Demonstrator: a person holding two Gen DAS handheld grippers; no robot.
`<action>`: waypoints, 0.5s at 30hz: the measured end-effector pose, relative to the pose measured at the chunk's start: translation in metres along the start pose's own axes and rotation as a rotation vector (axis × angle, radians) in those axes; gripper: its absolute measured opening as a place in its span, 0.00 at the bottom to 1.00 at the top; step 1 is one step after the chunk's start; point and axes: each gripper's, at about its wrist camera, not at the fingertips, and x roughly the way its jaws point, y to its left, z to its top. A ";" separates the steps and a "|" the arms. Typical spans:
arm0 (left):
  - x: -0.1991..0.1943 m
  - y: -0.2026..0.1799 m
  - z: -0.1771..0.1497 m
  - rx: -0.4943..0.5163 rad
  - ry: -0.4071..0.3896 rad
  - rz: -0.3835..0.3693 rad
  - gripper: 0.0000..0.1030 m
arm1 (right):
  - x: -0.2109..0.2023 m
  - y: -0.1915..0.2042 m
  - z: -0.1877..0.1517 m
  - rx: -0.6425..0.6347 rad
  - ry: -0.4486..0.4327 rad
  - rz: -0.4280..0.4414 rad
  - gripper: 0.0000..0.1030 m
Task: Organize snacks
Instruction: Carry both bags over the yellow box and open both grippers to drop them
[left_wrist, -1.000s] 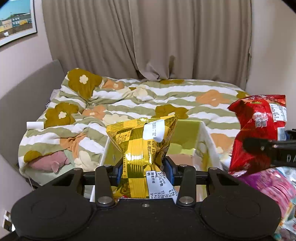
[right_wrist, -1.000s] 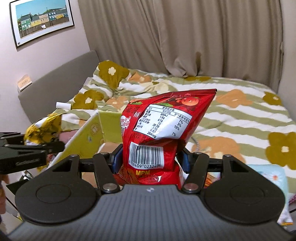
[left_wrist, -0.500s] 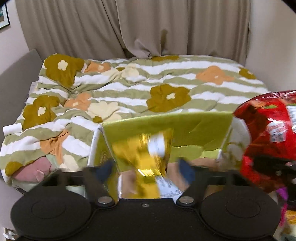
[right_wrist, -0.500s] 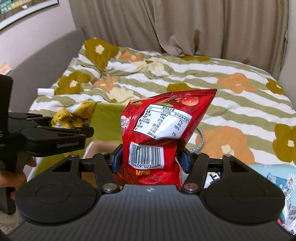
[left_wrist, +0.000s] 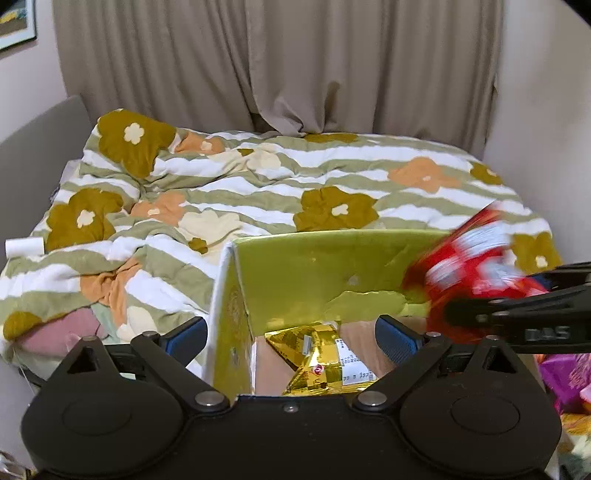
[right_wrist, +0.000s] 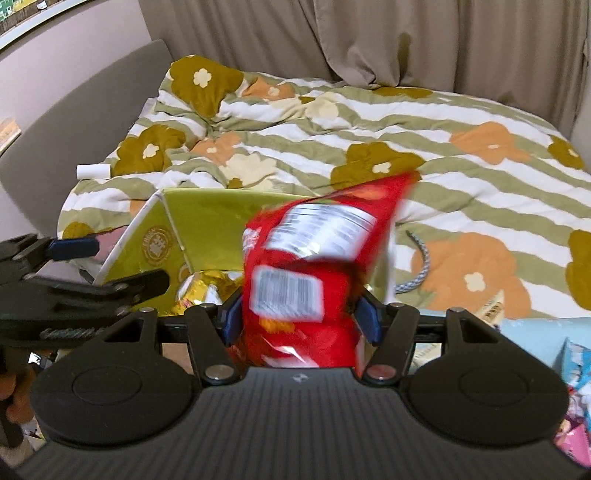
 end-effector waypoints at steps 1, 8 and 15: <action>-0.001 0.002 0.000 -0.014 -0.002 -0.002 0.97 | 0.004 0.003 0.002 -0.004 0.005 0.006 0.74; -0.005 0.013 -0.006 -0.055 -0.008 0.013 0.97 | 0.035 0.009 0.009 0.000 0.018 0.010 0.74; -0.011 0.018 -0.009 -0.055 -0.036 0.010 0.97 | 0.016 0.009 0.006 -0.001 -0.057 0.011 1.00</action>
